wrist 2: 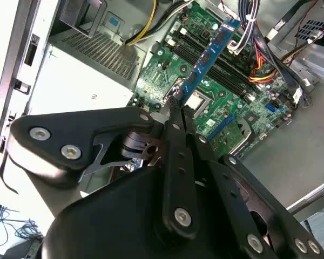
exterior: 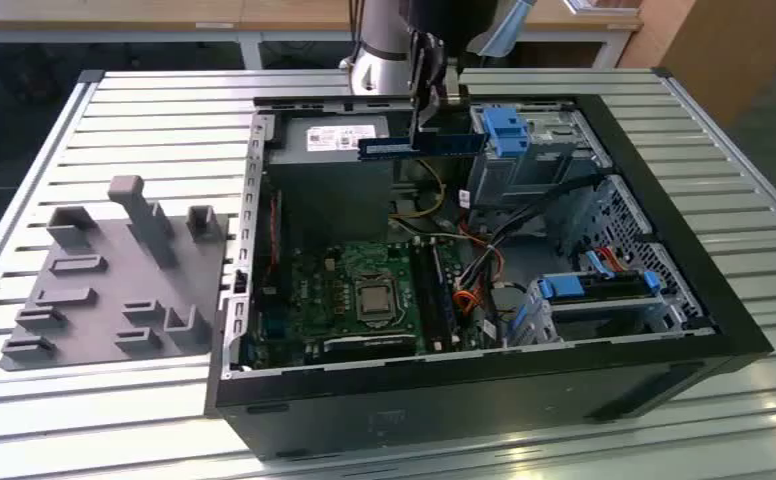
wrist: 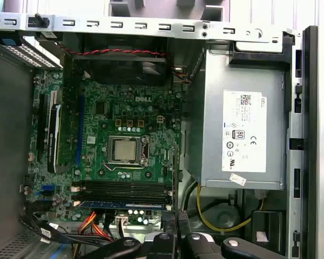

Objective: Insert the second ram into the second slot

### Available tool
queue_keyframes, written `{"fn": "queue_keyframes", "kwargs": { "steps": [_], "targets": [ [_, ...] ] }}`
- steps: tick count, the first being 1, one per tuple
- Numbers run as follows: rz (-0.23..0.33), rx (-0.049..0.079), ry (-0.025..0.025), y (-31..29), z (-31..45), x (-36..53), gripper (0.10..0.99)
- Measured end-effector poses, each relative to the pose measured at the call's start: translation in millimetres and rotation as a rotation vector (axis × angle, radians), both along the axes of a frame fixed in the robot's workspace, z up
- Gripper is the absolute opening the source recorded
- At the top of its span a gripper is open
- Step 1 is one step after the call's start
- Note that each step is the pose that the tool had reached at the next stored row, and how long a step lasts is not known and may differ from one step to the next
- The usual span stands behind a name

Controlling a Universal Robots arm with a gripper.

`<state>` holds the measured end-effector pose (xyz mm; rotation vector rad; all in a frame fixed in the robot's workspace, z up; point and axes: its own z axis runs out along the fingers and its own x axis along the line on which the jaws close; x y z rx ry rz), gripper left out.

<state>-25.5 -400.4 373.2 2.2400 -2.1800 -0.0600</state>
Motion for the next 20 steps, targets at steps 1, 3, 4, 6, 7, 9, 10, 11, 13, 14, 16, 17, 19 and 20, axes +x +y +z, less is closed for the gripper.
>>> {"fn": "queue_keyframes", "kwargs": {
  "steps": [1,3,4,6,7,9,10,11,13,14,16,17,19,20],
  "targets": [
    [0.0,0.0,0.0,0.0,0.0,0.0,0.129],
    [0.0,0.0,0.0,0.0,0.0,0.0,0.129],
    [0.0,0.0,0.0,0.0,0.0,0.0,0.129],
    [0.0,0.0,0.0,-0.3,0.0,0.0,0.129],
    [0.0,0.0,0.0001,-0.6,0.1,0.0,0.129],
    [0.0,0.0,0.0,-1.5,0.0,0.0,0.129],
    [0.0,0.0,0.0,-2.2,0.0,0.0,0.129],
    [0.0,0.0,0.0,-3.1,0.0,0.0,0.129],
    [0.0,0.0,0.0,-5.2,0.0,0.0,0.129],
    [0.0,0.0,0.0,-6.3,0.0,0.0,0.129],
    [0.0,0.0,0.0,-8.6,0.0,0.0,0.129],
    [0.0,0.0,0.0,-9.6,0.0,0.0,0.129],
    [0.0,0.0,0.0,-12.2,0.0,0.0,0.129],
    [0.0,0.0,0.0,-13.3,0.0,0.0,0.129]
  ]
}}
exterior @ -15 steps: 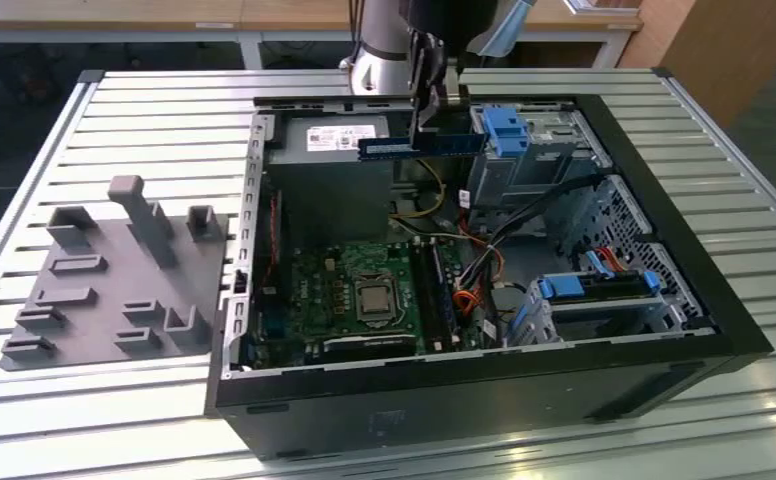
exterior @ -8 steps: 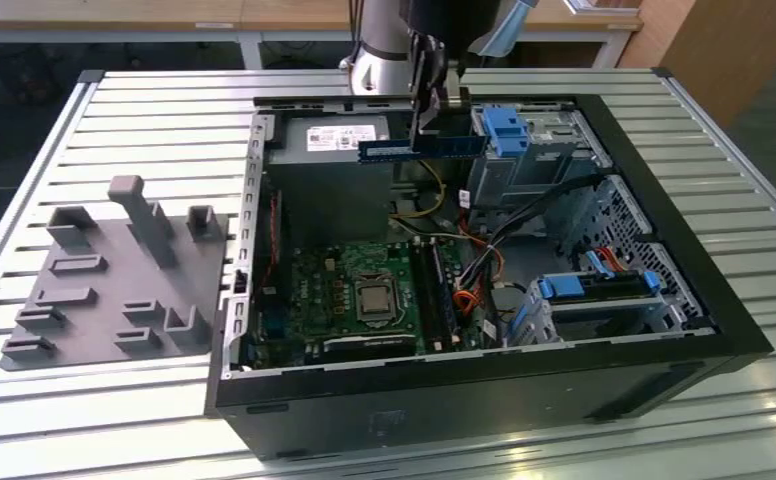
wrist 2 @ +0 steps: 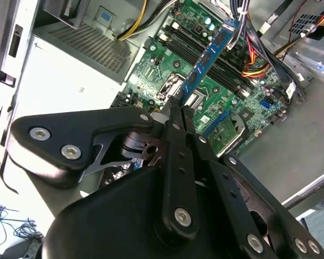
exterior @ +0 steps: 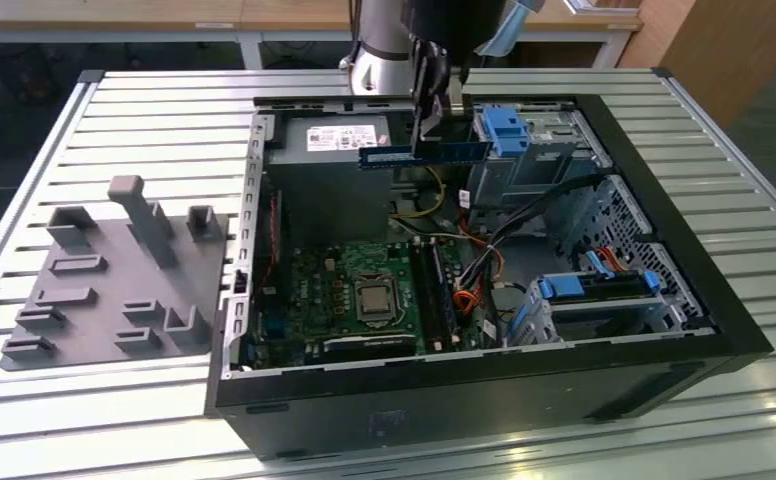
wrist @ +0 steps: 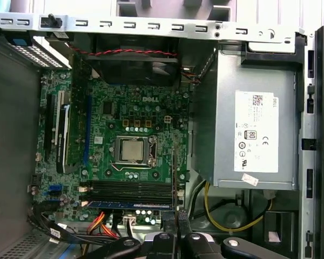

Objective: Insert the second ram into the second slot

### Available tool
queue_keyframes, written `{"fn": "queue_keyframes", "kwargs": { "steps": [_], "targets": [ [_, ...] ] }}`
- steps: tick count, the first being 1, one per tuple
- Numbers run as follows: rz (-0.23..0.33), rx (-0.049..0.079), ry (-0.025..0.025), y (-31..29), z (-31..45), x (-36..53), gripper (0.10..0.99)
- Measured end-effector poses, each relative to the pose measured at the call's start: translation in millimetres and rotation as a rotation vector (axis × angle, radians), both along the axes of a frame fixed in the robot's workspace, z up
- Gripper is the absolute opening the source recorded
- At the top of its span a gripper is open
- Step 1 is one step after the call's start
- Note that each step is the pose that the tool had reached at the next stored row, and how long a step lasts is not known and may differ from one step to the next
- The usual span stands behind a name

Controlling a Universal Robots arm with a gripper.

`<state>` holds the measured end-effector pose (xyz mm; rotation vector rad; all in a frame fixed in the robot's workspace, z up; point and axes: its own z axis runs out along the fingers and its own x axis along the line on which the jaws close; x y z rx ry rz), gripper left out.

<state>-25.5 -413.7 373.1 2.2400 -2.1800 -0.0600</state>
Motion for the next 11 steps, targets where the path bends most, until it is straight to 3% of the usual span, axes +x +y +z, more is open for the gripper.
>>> {"fn": "queue_keyframes", "kwargs": {
  "steps": [7,11],
  "targets": [
    [0.0,0.0,0.0,-6.3,-0.2,0.0,0.129],
    [0.0,-0.002,0.0,-7.0,-0.2,0.0,0.129]
  ]
}}
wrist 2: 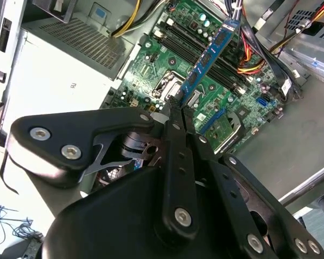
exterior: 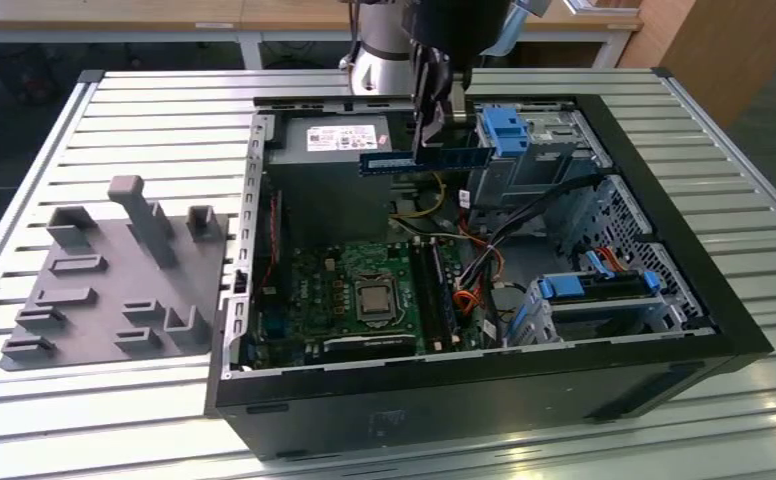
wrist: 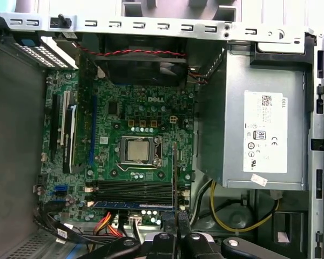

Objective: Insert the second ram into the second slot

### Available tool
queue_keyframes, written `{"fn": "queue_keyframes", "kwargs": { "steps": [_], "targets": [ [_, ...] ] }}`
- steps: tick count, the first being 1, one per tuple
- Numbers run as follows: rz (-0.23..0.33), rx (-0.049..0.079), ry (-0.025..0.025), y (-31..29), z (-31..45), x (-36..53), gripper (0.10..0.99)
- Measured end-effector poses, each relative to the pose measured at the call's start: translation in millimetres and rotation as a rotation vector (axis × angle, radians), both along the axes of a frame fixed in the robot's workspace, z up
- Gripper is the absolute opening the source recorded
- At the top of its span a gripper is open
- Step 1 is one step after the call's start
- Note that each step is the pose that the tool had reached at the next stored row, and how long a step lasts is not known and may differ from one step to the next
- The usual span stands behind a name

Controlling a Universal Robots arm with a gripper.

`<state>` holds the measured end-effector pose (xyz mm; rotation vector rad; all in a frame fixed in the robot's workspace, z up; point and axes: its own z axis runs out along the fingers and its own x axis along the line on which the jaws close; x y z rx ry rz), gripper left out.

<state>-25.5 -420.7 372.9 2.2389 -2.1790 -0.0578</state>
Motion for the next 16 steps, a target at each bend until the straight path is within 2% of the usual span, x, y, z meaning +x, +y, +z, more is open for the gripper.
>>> {"fn": "queue_keyframes", "kwargs": {
  "steps": [16],
  "targets": [
    [-0.04,0.0,0.0,-0.1,0.0,0.0,0.129]
  ]
}}
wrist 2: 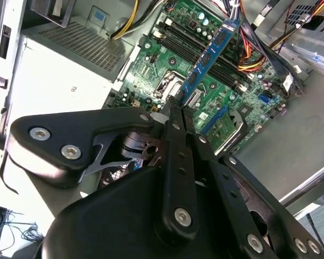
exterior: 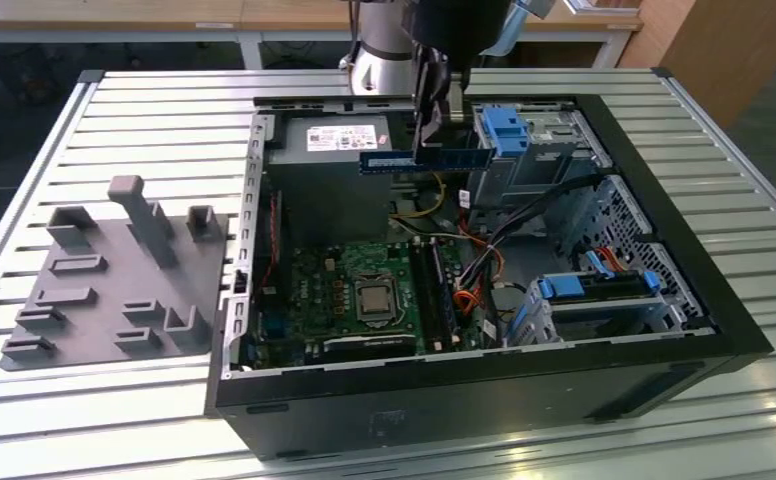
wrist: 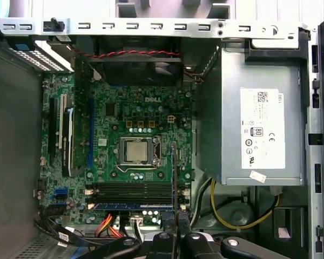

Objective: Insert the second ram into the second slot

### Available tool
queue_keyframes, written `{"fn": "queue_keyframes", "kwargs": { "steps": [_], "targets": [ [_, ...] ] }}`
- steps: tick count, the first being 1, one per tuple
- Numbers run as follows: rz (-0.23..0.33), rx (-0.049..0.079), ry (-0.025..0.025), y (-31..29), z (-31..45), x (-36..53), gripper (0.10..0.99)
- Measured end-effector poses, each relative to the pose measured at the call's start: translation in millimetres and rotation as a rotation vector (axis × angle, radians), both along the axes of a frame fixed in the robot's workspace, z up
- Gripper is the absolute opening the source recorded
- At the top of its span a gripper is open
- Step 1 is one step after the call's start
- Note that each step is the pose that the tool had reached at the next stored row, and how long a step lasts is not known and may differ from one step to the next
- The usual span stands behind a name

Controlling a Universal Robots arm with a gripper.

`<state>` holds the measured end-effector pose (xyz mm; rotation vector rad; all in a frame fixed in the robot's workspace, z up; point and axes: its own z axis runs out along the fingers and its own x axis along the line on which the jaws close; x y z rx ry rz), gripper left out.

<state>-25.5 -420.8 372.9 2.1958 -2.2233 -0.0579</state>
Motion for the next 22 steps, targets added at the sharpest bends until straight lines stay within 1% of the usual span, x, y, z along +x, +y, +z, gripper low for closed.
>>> {"fn": "queue_keyframes", "kwargs": {
  "steps": [22],
  "targets": [
    [-0.062,0.0,0.0,0.0,0.0,0.0,0.129]
  ]
}}
